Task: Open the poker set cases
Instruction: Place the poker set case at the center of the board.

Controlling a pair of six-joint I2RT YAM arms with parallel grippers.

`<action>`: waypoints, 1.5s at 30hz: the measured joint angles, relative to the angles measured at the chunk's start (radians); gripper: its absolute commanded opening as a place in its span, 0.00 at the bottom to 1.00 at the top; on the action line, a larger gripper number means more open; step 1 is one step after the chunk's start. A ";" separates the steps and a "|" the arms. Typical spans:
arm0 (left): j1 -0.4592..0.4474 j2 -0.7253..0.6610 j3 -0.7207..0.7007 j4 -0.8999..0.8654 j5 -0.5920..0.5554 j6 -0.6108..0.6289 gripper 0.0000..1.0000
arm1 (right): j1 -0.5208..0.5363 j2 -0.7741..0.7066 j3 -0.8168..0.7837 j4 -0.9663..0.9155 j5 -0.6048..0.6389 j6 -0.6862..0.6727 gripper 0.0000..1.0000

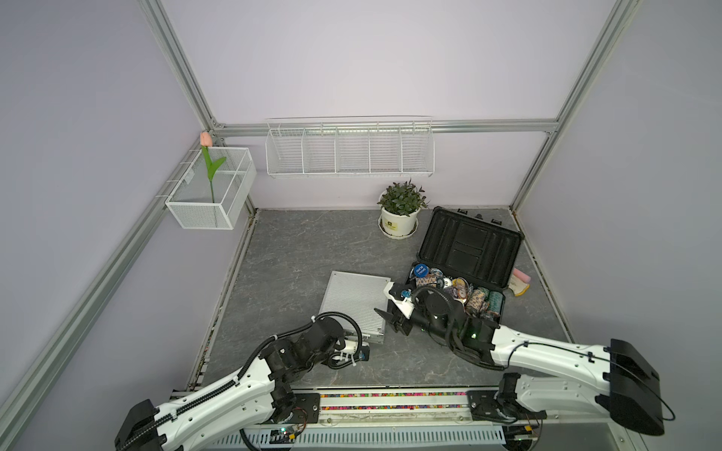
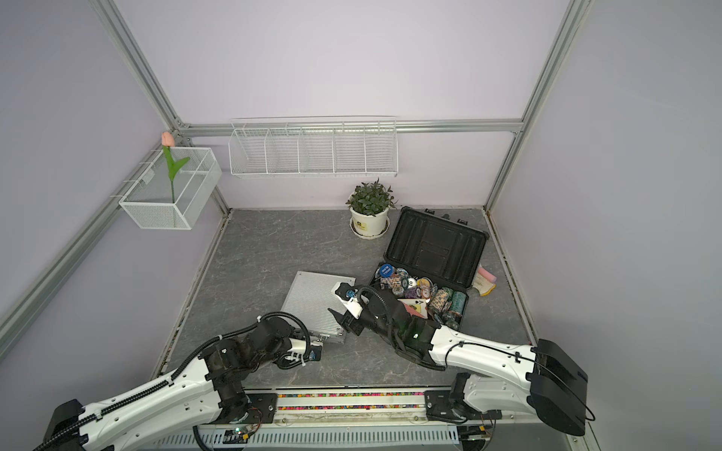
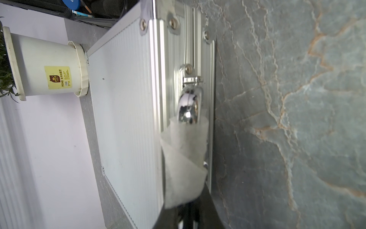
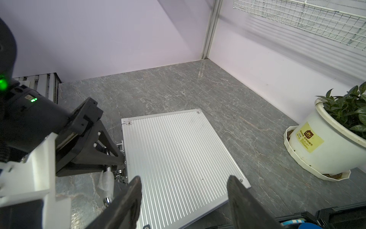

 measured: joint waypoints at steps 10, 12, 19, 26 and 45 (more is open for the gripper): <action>0.003 0.005 -0.021 0.047 0.001 0.016 0.07 | 0.000 -0.006 -0.024 0.016 0.008 0.000 0.70; 0.003 0.005 -0.021 0.050 -0.001 0.019 0.08 | 0.000 -0.015 -0.030 0.015 0.008 0.000 0.70; 0.003 -0.012 -0.023 0.072 -0.004 0.026 0.44 | 0.000 -0.060 -0.039 0.019 0.023 0.000 0.70; 0.005 -0.017 -0.023 0.107 -0.010 0.024 0.49 | 0.000 -0.076 -0.041 0.019 0.026 0.003 0.70; 0.005 -0.163 0.115 0.113 -0.058 -0.230 0.62 | 0.008 -0.108 -0.043 -0.109 0.069 0.240 0.60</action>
